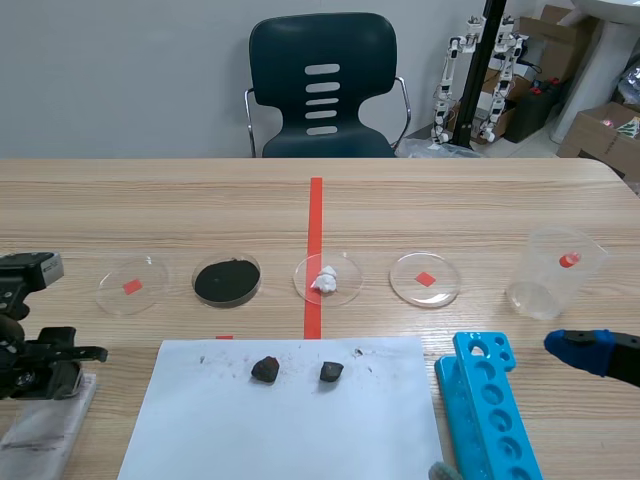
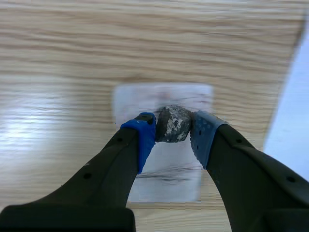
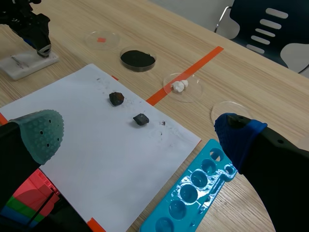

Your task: Rub the mineral on the streak plate

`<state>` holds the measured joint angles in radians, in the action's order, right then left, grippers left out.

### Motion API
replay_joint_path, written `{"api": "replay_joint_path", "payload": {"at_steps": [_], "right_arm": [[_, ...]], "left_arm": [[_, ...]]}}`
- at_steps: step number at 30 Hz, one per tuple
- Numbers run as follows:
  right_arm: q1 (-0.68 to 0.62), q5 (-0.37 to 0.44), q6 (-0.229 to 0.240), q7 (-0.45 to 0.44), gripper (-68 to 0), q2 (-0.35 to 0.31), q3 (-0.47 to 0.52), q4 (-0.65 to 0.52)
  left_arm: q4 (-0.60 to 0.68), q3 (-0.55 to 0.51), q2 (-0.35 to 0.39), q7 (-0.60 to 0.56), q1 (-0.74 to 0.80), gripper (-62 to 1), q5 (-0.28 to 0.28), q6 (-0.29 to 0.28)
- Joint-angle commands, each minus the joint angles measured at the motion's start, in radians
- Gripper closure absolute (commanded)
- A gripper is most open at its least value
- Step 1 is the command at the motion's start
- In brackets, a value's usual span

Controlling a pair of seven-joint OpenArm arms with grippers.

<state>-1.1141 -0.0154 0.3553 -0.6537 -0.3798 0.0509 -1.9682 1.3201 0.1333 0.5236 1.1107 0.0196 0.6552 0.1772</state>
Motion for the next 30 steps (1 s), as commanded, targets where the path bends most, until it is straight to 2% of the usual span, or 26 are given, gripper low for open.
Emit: {"api": "replay_joint_path", "payload": {"at_steps": [1, 5, 8, 16, 22, 30], "right_arm": [[0.001, 0.011, 0.000, -0.018, -67.9, -0.008, 0.007, -0.007], [0.001, 0.011, 0.000, -0.018, -67.9, -0.008, 0.007, -0.007], [0.001, 0.011, 0.000, -0.018, -67.9, -0.008, 0.007, -0.007], [0.001, 0.011, 0.000, -0.018, -67.9, -0.008, 0.007, -0.007], [0.001, 0.011, 0.000, -0.018, -67.9, -0.008, 0.007, -0.007], [0.001, 0.011, 0.000, -0.018, -67.9, -0.008, 0.007, -0.007]], "left_arm": [[-0.004, 0.009, -0.011, 0.004, 0.013, -13.0, 0.021, -0.016], [-0.004, 0.009, -0.011, -0.008, 0.013, -13.0, 0.044, -0.027], [-0.004, 0.009, -0.010, -0.014, 0.013, -13.0, 0.035, -0.027], [-0.004, 0.009, -0.010, 0.016, 0.013, -13.0, -0.150, 0.030], [-0.004, 0.009, -0.007, 0.035, 0.013, -13.0, -0.222, 0.066], [0.023, 0.009, -0.006, 0.031, 0.014, -13.0, -0.284, 0.068]]}}
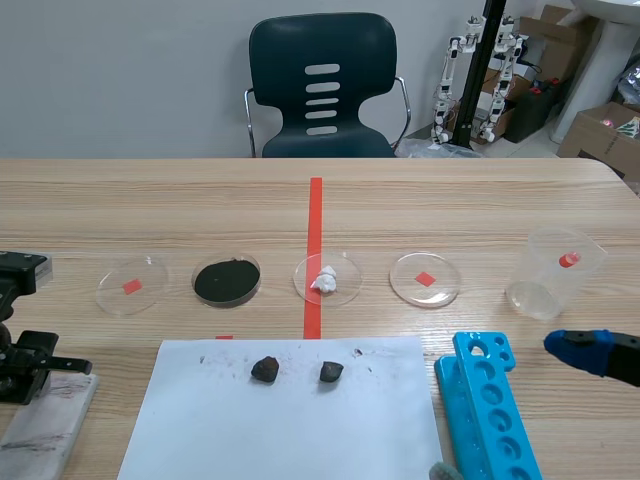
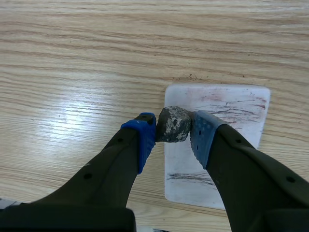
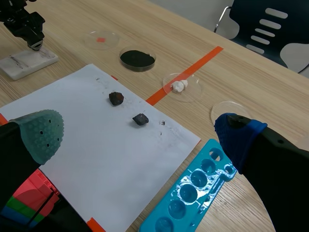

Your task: Rub the mineral on the streak plate

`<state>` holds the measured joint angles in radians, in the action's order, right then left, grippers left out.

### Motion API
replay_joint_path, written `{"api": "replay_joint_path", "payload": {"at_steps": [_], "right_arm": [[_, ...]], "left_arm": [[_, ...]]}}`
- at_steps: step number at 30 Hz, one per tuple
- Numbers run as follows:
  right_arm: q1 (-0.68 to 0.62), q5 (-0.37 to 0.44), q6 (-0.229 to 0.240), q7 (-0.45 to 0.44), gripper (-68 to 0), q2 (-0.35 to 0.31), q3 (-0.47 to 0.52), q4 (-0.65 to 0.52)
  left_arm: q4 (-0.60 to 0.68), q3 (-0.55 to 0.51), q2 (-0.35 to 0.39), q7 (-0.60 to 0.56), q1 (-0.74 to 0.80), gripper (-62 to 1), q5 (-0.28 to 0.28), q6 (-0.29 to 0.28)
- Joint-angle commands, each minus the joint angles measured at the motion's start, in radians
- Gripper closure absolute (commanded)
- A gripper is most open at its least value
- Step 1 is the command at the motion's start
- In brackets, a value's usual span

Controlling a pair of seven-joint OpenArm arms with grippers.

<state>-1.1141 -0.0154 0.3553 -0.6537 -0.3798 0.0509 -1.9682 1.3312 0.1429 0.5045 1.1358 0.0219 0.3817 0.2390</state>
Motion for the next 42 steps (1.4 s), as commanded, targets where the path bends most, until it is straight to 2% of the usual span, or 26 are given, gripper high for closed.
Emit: {"api": "replay_joint_path", "payload": {"at_steps": [1, 6, 8, 11, 17, 19, 25, 27, 32, 38, 42], "right_arm": [[0.001, 0.011, 0.000, -0.018, -67.9, -0.008, 0.007, -0.007], [0.001, 0.011, 0.000, -0.018, -67.9, -0.008, 0.007, -0.007], [0.001, 0.011, 0.000, -0.018, -67.9, -0.008, 0.007, -0.007], [0.001, 0.011, 0.000, -0.018, -67.9, -0.008, 0.007, -0.007], [0.001, 0.011, 0.000, -0.018, -67.9, -0.008, 0.007, -0.007], [0.001, 0.011, 0.000, -0.018, -67.9, -0.008, 0.007, -0.007], [0.001, 0.011, 0.000, -0.018, -67.9, -0.008, 0.007, -0.007], [0.001, 0.011, 0.000, -0.018, -67.9, -0.008, 0.007, -0.007], [0.001, 0.011, 0.000, -0.018, -67.9, -0.008, 0.007, -0.007], [0.001, 0.011, 0.000, -0.018, -67.9, -0.008, 0.007, -0.007], [0.001, 0.011, 0.000, -0.018, -67.9, -0.008, 0.007, -0.007]], "left_arm": [[0.025, -0.001, 0.015, 0.003, 0.014, -13.0, -0.010, 0.006], [0.141, -0.003, 0.040, -0.062, 0.064, -13.0, -0.003, 0.019], [0.195, -0.005, 0.048, -0.147, 0.101, -13.0, 0.024, 0.059], [0.275, -0.018, 0.048, -0.285, 0.166, -13.0, 0.056, 0.062], [0.418, -0.038, 0.048, -0.623, 0.335, -13.0, 0.056, 0.055], [0.461, -0.045, 0.048, -0.716, 0.392, -13.0, 0.056, 0.023], [0.576, -0.078, 0.048, -0.913, 0.567, -13.0, 0.035, -0.144], [0.608, -0.083, 0.048, -0.956, 0.621, -13.0, 0.002, -0.177], [0.660, -0.083, 0.048, -1.053, 0.739, -13.0, -0.092, -0.221], [0.674, -0.082, 0.048, -1.181, 0.855, -13.0, -0.123, -0.236], [0.674, -0.082, 0.048, -1.199, 0.891, -13.0, -0.140, -0.235]]}}
